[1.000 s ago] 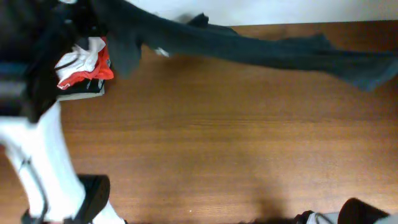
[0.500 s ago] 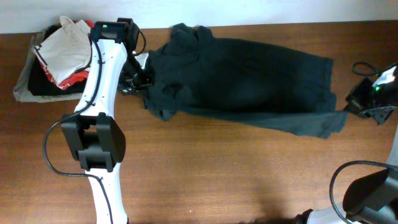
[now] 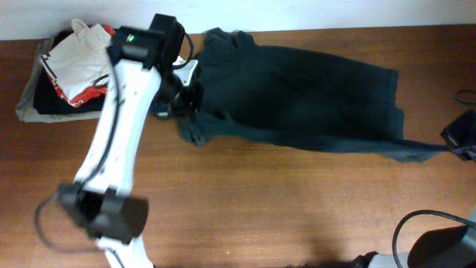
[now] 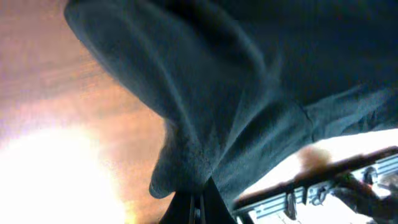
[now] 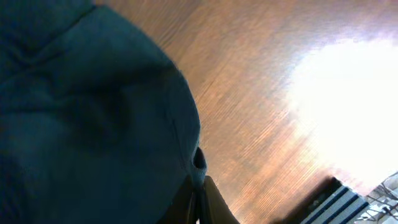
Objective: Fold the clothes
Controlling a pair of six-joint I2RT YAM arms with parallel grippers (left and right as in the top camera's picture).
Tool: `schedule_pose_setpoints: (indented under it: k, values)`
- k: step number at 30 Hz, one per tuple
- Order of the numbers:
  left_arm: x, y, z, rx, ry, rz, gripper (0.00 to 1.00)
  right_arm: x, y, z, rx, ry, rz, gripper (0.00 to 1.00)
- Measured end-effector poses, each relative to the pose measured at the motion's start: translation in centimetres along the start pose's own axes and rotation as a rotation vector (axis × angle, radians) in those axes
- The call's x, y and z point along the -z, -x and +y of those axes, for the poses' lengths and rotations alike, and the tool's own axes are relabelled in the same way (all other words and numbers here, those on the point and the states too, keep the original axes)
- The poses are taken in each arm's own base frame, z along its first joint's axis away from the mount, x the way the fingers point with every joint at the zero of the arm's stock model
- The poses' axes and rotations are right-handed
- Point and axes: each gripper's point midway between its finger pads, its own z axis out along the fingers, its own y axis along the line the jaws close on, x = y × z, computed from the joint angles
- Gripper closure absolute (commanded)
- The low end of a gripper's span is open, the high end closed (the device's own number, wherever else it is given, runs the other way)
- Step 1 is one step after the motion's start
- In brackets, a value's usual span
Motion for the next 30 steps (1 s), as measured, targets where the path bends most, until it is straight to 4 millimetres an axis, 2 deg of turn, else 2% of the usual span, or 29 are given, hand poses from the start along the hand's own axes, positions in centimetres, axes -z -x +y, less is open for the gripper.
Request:
schedule_pose_setpoints:
  k: [3, 6, 7, 12, 14, 16, 21, 24, 28, 29, 30]
  values:
    - [2.6, -3.8, 0.1, 0.011, 0.01, -0.038, 0.99, 0.0, 0.0, -0.4, -0.015, 0.003, 0.005, 0.96]
    - [3.0, -7.0, 0.5, 0.03, 0.016, -0.028, 0.99, 0.0, -0.5, -0.1, -0.016, 0.02, 0.028, 0.96]
    - [2.4, -7.9, 0.8, 0.041, 0.02, -0.004, 0.99, 0.0, -0.7, -0.1, -0.019, 0.025, 0.037, 0.96]
    - [-3.8, -11.0, 1.6, 0.091, -0.005, 0.176, 0.99, 0.0, -1.1, -0.4, -0.09, 0.008, 0.052, 0.96]
    - [-5.5, -12.6, 1.6, 0.091, -0.003, 0.248, 0.99, 0.1, -1.0, -0.7, -0.117, -0.012, 0.044, 0.96]
    - [-7.3, -15.1, 1.4, 0.084, 0.008, 0.347, 0.99, 0.1, -0.6, -1.7, -0.172, -0.07, 0.02, 0.96]
    - [-9.6, -19.0, 0.7, 0.087, 0.025, 0.466, 0.99, 0.4, 0.4, -4.4, -0.324, -0.198, -0.056, 0.96]
    - [-9.8, -20.8, -0.4, 0.053, 0.019, 0.492, 0.99, 0.6, 0.9, -5.7, -0.391, -0.226, -0.081, 0.96]
    - [-9.5, -21.9, -1.1, 0.03, 0.019, 0.494, 0.98, 0.6, 0.7, -6.0, -0.367, -0.236, -0.074, 0.92]
    - [-9.5, -22.0, -1.1, 0.034, 0.021, 0.496, 0.89, 0.6, 0.5, -6.0, -0.354, -0.24, -0.065, 0.8]
    - [-9.5, -22.0, -1.1, 0.037, 0.024, 0.496, 0.46, 0.6, 0.3, -5.9, -0.339, -0.243, -0.057, 0.55]
